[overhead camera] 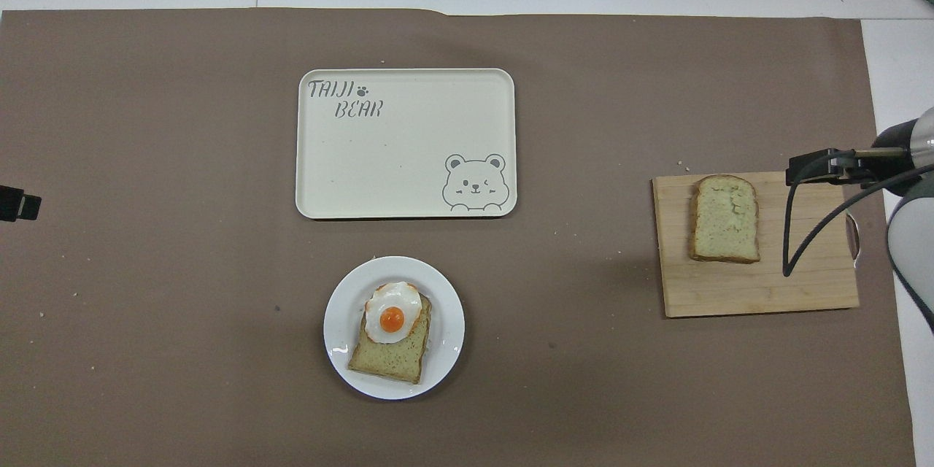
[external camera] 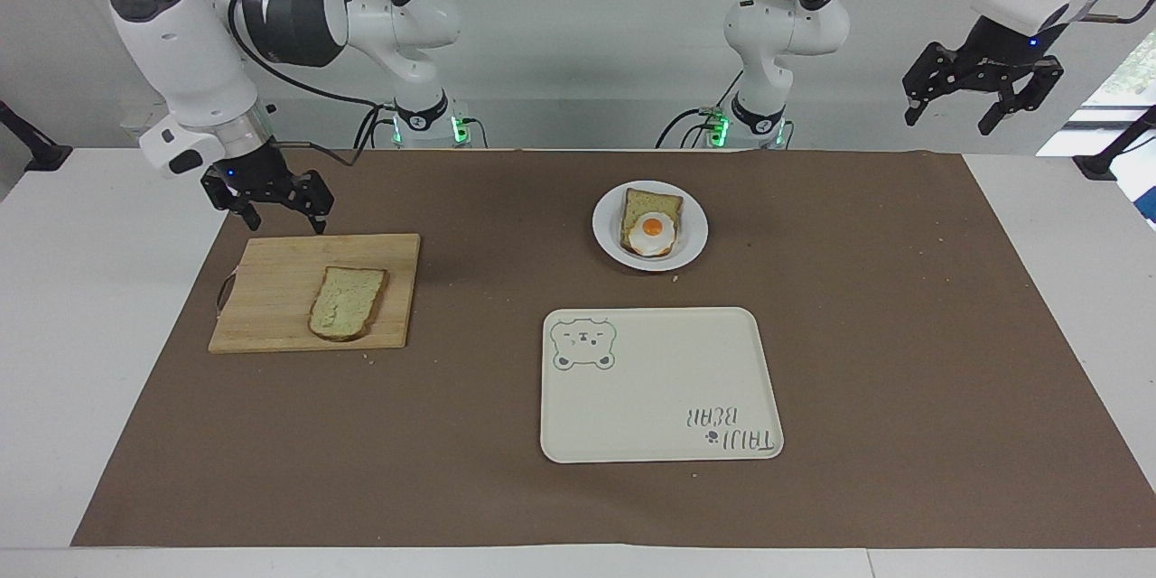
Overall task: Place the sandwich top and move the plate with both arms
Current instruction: 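Reach the right gripper over the toast slice on the wooden board, then close the right gripper on the toast slice and lift it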
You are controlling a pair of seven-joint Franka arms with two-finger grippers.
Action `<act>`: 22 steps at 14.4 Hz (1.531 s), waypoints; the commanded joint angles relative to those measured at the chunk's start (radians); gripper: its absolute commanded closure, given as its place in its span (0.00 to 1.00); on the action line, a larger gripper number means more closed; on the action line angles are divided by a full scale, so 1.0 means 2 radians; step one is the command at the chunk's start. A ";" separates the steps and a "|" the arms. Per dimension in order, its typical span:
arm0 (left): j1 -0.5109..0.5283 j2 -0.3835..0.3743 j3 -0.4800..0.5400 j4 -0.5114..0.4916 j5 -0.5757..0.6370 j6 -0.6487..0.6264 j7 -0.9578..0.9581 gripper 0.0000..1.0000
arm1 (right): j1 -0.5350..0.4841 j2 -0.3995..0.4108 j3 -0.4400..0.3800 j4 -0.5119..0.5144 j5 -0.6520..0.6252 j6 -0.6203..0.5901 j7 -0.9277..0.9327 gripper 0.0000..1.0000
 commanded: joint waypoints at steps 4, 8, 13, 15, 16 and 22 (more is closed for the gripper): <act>-0.003 -0.010 0.002 -0.011 0.003 -0.004 -0.003 0.00 | -0.037 0.040 0.003 -0.052 0.044 0.097 -0.061 0.00; -0.003 -0.010 0.002 -0.011 0.003 -0.004 -0.003 0.00 | -0.059 0.072 0.003 -0.061 0.068 0.114 -0.072 0.00; -0.003 -0.010 0.002 -0.011 0.003 -0.004 -0.003 0.00 | -0.071 0.111 0.004 -0.091 0.074 0.185 -0.094 0.00; -0.003 -0.010 0.002 -0.011 0.003 -0.004 -0.003 0.00 | -0.082 0.125 0.004 -0.094 0.096 0.188 -0.112 0.00; -0.003 -0.010 0.003 -0.011 0.003 -0.004 -0.003 0.00 | -0.085 0.127 0.003 -0.094 0.108 0.188 -0.126 0.00; -0.003 -0.010 0.002 -0.011 0.003 -0.004 -0.003 0.00 | -0.073 0.133 0.003 -0.103 0.111 0.193 -0.115 0.04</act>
